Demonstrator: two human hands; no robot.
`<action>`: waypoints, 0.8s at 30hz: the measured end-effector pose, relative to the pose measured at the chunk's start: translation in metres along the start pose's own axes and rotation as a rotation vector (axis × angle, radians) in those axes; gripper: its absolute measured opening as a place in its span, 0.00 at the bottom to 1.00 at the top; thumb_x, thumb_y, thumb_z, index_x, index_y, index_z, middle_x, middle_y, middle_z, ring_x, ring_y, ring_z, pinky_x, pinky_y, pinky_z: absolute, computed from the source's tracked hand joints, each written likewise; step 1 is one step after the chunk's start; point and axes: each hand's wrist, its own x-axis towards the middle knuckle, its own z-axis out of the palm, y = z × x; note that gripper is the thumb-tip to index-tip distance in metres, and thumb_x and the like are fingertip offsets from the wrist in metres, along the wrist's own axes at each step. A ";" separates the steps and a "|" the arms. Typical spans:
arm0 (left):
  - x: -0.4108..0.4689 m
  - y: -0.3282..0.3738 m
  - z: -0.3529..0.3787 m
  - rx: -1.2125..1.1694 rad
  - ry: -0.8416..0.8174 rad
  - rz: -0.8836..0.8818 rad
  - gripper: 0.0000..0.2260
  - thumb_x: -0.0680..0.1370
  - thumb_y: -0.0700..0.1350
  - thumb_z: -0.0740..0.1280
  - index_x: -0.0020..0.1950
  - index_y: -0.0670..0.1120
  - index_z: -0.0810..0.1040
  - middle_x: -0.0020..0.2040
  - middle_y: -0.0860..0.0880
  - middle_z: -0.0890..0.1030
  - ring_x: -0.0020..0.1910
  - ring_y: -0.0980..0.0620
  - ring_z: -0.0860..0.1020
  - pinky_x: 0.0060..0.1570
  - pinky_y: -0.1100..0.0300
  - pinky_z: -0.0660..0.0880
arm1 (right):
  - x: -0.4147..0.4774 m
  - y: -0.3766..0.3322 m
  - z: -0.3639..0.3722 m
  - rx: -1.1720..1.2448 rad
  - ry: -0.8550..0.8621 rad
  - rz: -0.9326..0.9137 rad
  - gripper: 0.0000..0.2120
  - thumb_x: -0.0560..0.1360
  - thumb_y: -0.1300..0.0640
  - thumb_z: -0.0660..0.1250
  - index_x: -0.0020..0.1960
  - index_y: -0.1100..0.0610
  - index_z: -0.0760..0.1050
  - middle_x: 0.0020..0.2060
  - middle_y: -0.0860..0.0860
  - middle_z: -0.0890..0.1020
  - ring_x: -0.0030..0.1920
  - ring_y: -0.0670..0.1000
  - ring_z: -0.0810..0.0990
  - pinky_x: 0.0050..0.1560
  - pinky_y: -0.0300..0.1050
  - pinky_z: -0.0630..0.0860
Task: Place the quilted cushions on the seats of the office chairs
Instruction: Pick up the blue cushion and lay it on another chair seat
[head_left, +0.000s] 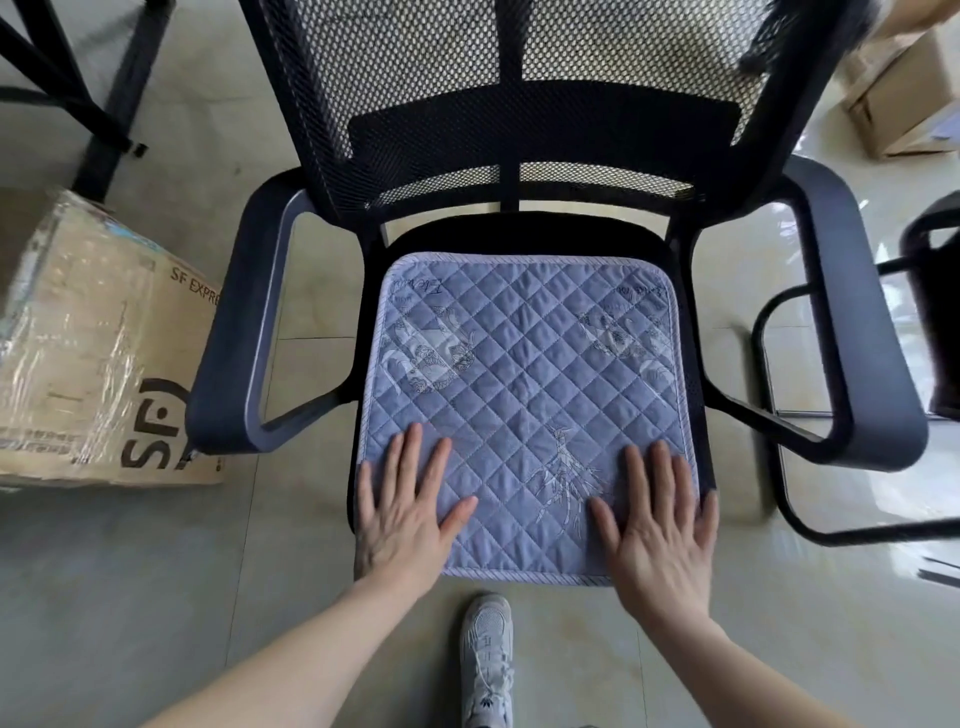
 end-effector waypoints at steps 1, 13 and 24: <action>0.000 -0.001 -0.001 0.001 -0.003 -0.008 0.33 0.78 0.68 0.47 0.80 0.53 0.53 0.81 0.47 0.49 0.79 0.47 0.51 0.74 0.41 0.53 | 0.001 0.006 -0.002 -0.003 0.000 0.028 0.37 0.77 0.33 0.48 0.80 0.51 0.54 0.80 0.52 0.55 0.79 0.55 0.51 0.76 0.62 0.48; 0.047 -0.004 -0.046 -0.443 0.134 -0.278 0.32 0.79 0.59 0.60 0.78 0.43 0.59 0.77 0.43 0.58 0.72 0.41 0.64 0.69 0.43 0.63 | 0.058 0.004 -0.042 0.315 0.066 0.189 0.34 0.79 0.38 0.54 0.77 0.57 0.58 0.75 0.56 0.65 0.73 0.60 0.64 0.68 0.59 0.61; 0.118 -0.031 -0.058 -0.722 0.083 -0.606 0.22 0.78 0.54 0.66 0.65 0.41 0.71 0.62 0.41 0.75 0.61 0.40 0.74 0.56 0.48 0.73 | 0.119 0.012 -0.049 0.485 -0.008 0.453 0.20 0.79 0.41 0.62 0.56 0.58 0.70 0.57 0.59 0.78 0.57 0.62 0.76 0.50 0.55 0.73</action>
